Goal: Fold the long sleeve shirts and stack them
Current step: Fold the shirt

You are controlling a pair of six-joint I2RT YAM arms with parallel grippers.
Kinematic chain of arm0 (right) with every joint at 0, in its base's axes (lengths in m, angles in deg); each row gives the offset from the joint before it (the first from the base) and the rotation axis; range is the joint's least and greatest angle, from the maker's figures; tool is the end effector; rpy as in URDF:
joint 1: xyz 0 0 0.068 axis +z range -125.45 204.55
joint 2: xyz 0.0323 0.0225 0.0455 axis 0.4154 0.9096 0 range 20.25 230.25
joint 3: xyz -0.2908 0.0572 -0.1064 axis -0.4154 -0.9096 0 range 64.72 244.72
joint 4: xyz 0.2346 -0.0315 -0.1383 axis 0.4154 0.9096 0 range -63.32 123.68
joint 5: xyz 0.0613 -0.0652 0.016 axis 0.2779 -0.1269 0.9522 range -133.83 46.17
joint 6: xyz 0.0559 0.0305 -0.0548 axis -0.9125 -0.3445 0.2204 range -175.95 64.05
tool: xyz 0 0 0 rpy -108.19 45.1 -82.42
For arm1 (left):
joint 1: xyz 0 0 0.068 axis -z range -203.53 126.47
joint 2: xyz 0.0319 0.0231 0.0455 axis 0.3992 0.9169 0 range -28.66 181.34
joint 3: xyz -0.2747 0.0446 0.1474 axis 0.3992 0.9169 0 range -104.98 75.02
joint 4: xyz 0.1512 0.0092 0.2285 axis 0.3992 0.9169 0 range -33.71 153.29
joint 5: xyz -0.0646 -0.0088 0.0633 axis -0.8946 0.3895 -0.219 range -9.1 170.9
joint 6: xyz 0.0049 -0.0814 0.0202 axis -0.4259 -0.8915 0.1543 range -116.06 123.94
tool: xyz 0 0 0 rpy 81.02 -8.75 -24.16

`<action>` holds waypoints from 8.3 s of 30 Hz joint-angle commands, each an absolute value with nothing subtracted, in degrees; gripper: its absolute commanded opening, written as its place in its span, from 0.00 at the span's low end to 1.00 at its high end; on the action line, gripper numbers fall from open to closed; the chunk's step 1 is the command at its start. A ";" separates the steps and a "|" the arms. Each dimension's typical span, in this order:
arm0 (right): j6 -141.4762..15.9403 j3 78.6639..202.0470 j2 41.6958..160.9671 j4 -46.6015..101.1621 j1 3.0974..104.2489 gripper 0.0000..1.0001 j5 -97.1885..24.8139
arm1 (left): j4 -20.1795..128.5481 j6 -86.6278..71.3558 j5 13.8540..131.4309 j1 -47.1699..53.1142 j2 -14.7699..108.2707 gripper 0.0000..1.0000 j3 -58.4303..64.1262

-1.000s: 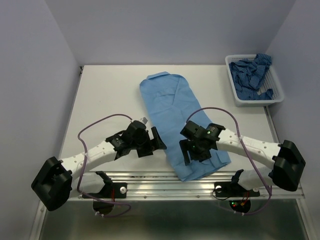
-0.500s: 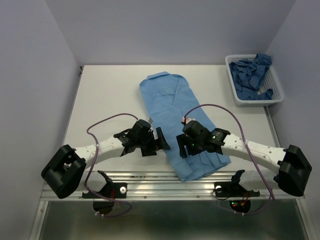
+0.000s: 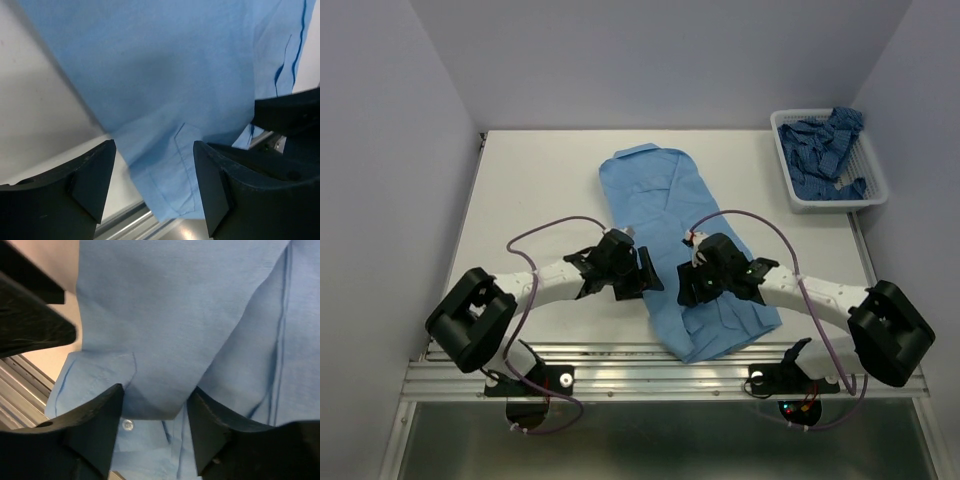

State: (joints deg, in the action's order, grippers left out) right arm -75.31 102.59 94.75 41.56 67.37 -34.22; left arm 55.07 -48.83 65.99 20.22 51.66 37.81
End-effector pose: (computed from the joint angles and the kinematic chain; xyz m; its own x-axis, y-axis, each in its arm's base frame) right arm 0.1914 0.1942 0.1888 -0.7889 -0.2857 -0.5440 -0.5140 0.7920 0.3294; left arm 0.2081 -0.2253 0.1867 -0.9340 -0.1712 -0.3135 0.1038 0.7098 -0.6967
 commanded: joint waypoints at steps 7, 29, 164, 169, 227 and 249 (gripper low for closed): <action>-75.37 107.95 97.51 39.90 67.61 0.11 -26.68 | 55.06 -44.05 68.96 19.01 64.59 0.51 25.72; -87.77 132.58 100.58 89.27 65.51 0.02 -45.50 | 53.38 -43.78 66.75 19.19 62.40 0.58 21.85; -105.08 106.03 78.62 93.92 63.66 0.01 -38.12 | 62.62 -40.53 76.34 18.92 78.74 0.66 11.91; -109.91 101.46 75.98 94.36 63.66 0.21 -37.41 | 62.70 -40.44 76.16 18.92 79.36 0.66 11.47; -78.98 137.84 123.34 62.72 83.51 1.00 -54.99 | 74.84 -45.36 77.49 -8.76 29.54 0.87 48.19; -84.16 137.32 120.36 62.63 86.25 0.01 -61.31 | 62.97 -46.50 69.21 -8.50 30.58 0.56 53.22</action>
